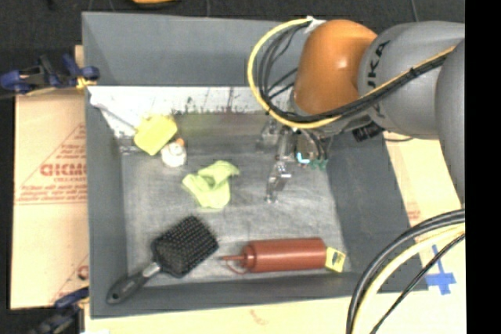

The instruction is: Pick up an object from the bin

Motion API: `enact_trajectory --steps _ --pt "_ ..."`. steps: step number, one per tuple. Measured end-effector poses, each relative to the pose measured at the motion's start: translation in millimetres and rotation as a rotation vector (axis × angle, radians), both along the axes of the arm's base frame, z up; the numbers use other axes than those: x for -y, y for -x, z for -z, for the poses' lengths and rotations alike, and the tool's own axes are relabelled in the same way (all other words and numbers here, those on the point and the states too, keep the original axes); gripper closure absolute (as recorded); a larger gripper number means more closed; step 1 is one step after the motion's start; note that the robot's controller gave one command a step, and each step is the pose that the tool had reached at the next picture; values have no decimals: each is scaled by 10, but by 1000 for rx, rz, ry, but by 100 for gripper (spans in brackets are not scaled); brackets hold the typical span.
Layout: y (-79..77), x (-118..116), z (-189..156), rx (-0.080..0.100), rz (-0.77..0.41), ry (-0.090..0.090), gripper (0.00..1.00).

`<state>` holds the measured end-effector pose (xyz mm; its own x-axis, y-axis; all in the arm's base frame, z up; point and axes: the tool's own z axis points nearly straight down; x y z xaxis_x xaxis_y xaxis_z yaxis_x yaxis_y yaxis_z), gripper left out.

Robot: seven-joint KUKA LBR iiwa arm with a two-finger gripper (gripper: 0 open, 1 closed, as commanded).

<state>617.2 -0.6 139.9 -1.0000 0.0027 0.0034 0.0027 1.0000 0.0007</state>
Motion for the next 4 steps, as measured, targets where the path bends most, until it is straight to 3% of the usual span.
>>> enact_trajectory --steps 1,2,3,4 --pt "-10 0 -45 6 0 0 0" --pt "-73 -613 384 9 -137 2 0" --pt "-407 -828 169 13 -139 -2 0" --pt "-245 -896 321 8 -408 1 0"
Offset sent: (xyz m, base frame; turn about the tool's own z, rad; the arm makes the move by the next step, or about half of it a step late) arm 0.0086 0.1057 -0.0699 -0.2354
